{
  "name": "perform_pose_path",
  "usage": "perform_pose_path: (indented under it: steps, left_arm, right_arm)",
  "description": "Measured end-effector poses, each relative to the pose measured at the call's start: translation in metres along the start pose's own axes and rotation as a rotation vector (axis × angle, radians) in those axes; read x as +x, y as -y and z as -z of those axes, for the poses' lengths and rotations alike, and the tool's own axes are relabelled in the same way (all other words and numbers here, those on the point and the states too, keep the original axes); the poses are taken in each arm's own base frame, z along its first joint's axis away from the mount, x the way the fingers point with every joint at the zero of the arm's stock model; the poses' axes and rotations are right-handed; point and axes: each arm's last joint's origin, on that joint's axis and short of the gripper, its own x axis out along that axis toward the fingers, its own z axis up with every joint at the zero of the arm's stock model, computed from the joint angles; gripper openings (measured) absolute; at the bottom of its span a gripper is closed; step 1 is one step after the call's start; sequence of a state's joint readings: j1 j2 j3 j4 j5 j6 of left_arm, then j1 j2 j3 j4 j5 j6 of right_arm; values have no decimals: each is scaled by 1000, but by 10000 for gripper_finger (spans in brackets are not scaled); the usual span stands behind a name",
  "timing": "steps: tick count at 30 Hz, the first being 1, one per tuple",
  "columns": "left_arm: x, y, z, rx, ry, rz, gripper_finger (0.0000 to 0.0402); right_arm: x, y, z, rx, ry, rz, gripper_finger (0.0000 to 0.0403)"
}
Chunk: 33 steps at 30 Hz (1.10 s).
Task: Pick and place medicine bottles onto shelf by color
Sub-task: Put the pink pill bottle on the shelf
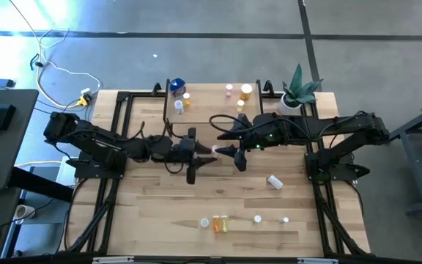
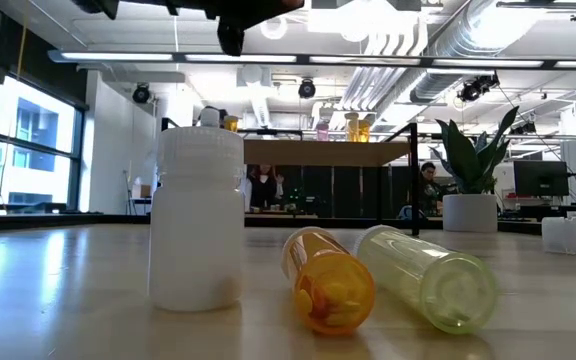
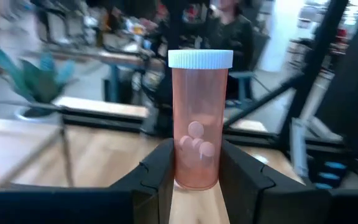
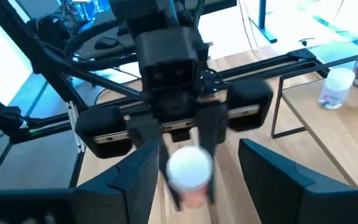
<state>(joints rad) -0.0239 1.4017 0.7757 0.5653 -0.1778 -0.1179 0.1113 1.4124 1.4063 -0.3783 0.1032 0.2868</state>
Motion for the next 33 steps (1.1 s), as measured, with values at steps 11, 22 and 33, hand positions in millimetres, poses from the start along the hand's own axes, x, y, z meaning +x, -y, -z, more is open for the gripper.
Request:
perform_pose_path:
  steps: [11, 22, 33]
  left_arm:
    - [2, -18, -6, 8, 45, -73, 95]
    - [3, -30, -7, 9, 46, -108, 95]
    - [3, -32, -7, 40, 42, -117, 95]
  right_arm:
    - [10, 8, -1, -68, 27, 97, 213]
    - [27, 17, 5, -66, -8, 130, 199]
    - [27, 18, 4, -65, 6, 153, 103]
